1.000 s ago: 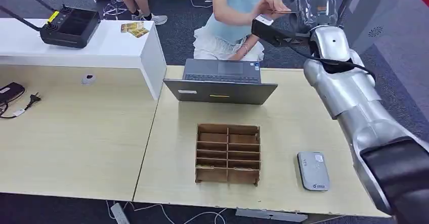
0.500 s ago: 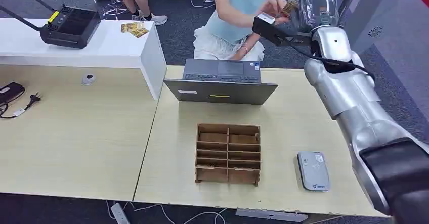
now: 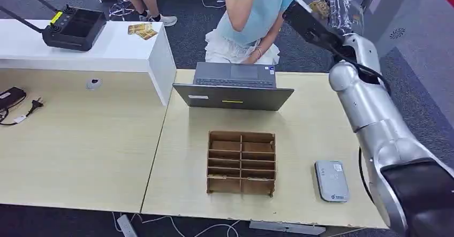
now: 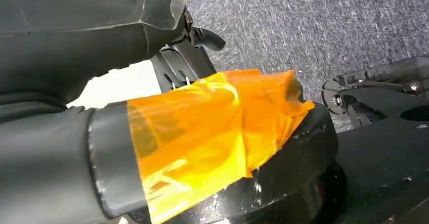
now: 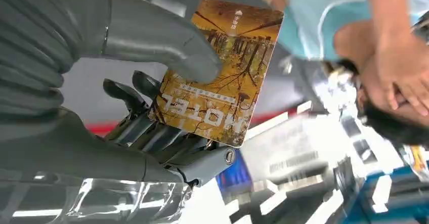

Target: Pass the card to the sensor for recognition and then transmit it.

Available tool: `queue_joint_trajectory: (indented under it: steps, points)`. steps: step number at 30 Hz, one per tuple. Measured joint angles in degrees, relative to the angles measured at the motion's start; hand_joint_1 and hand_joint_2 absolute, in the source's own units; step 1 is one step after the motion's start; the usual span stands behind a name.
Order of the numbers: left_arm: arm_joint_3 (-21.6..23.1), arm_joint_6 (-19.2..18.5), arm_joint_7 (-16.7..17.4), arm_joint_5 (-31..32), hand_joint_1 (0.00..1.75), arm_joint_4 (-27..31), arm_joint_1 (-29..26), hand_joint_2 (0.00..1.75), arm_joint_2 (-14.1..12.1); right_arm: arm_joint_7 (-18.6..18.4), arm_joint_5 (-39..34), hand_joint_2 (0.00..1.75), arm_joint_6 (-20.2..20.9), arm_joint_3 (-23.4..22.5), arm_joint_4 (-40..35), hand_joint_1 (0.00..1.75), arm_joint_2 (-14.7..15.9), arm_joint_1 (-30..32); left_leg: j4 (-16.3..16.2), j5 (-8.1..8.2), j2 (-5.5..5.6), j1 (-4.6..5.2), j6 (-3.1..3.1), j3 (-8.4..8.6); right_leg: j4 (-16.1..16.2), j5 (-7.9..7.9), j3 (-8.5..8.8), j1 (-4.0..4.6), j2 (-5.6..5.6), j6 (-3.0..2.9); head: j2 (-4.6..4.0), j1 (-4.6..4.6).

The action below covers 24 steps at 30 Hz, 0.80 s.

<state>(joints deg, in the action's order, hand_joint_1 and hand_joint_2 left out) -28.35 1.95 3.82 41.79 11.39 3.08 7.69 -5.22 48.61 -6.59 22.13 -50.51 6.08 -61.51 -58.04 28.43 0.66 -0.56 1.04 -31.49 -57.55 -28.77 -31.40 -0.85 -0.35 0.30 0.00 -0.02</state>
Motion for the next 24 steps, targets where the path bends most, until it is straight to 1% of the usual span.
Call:
queue_joint_trajectory:
  steps: [2, 6, 9, 12, 13, 15, 18, 21, 24]
  points:
    - [-0.6, 0.0, 0.0, -0.3, 0.0, 0.0, -0.1, 0.0, 0.0, 0.0, -6.0, 1.75, 3.0, -2.6, -1.6, 1.75, 0.0, 0.9, 0.0, 0.0, 0.0, 0.0, 0.0, 0.01, 0.0, 0.0, -0.02, 0.0, 0.01, 0.0, 0.0, 0.0]
    - [-2.1, -0.2, -0.2, -1.2, 0.0, 0.0, -0.2, 0.0, 0.0, 1.8, -19.9, 1.75, 10.2, -7.9, -2.7, 1.75, 1.2, 1.5, 0.0, 0.0, 0.03, 0.0, 0.0, -0.01, 0.0, 0.0, -0.02, 0.0, -0.04, 0.0, 0.0, 0.0]
    - [-3.2, -0.3, -0.2, -1.2, 0.0, 0.0, -0.4, 0.0, 0.0, 3.2, -27.8, 1.75, 13.9, -10.9, -2.7, 1.75, 3.1, 1.5, -0.1, 0.0, 0.02, 0.01, 0.0, -0.05, 0.0, 0.0, -0.02, -0.01, -0.04, 0.01, 0.0, 0.02]
    - [-4.2, -0.4, -0.4, -1.5, 0.0, 0.0, -0.4, 0.0, 0.0, 3.8, -36.3, 1.75, 19.7, -13.1, -2.3, 1.75, 5.6, 1.4, -0.1, 0.01, 0.02, 0.01, -0.01, -0.06, 0.0, 0.01, -0.02, -0.01, -0.02, 0.01, 0.0, 0.02]
    - [-4.4, -0.4, -0.5, -1.5, 0.0, 0.0, -0.4, 0.0, 0.0, 4.0, -38.3, 1.75, 20.8, -13.5, -2.1, 1.75, 6.5, 1.3, -0.1, 0.01, 0.02, 0.01, -0.01, -0.07, 0.0, 0.01, -0.02, -0.02, -0.03, 0.01, 0.0, 0.0]
    - [-4.8, -0.4, -0.7, -1.6, 0.0, 0.0, -0.6, 0.0, -0.1, 4.0, -41.6, 1.75, 23.0, -13.8, -1.4, 1.75, 8.6, 0.5, -0.1, 0.01, 0.04, 0.01, -0.01, -0.09, 0.0, 0.01, -0.03, -0.02, -0.06, 0.01, 0.0, 0.02]
    - [-5.6, -0.4, -0.7, -1.7, 0.0, 0.0, -0.7, 0.0, -0.1, 3.3, -46.7, 1.75, 27.6, -14.0, 0.3, 1.75, 11.5, -0.7, -0.1, 0.01, 0.03, 0.01, -0.01, -0.1, 0.0, 0.01, -0.02, -0.02, -0.04, 0.02, 0.0, 0.0]
    - [-6.0, -0.4, -0.8, -1.7, 0.0, 0.0, -0.8, 0.0, -0.2, 3.2, -48.5, 1.75, 28.4, -13.9, 1.5, 1.75, 13.7, -1.4, -0.1, 0.01, 0.03, 0.01, -0.01, -0.1, 0.0, 0.01, -0.02, -0.01, -0.04, 0.02, 0.0, 0.02]
    - [-6.1, -0.4, -0.8, -1.7, 0.0, 0.0, -0.8, 0.0, -0.2, 3.1, -49.0, 1.75, 28.7, -13.9, 2.4, 1.75, 14.8, -1.8, -0.1, 0.01, -0.01, 0.01, -0.01, -0.07, 0.0, 0.02, -0.03, -0.01, -0.01, 0.03, 0.0, 0.0]
